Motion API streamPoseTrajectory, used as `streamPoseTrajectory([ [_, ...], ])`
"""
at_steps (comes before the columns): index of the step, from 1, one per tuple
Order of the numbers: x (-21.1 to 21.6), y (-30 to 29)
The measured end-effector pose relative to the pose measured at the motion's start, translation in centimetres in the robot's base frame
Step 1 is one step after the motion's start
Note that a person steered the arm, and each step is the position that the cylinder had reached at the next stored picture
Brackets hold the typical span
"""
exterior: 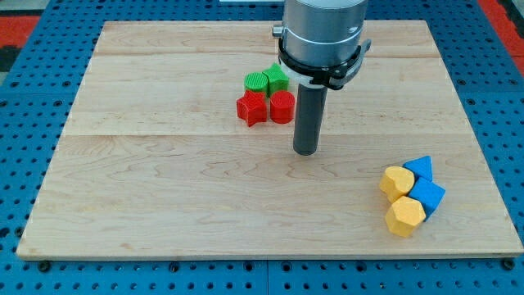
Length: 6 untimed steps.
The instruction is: Slide the red circle into the green circle
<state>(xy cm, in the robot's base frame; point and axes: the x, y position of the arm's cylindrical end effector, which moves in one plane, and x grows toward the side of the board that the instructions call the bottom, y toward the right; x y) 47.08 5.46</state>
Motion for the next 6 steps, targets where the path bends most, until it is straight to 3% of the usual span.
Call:
streamPoseTrajectory([
  [2, 0.0, 0.2],
  [4, -2.5, 8.8],
  [6, -6.0, -0.7],
])
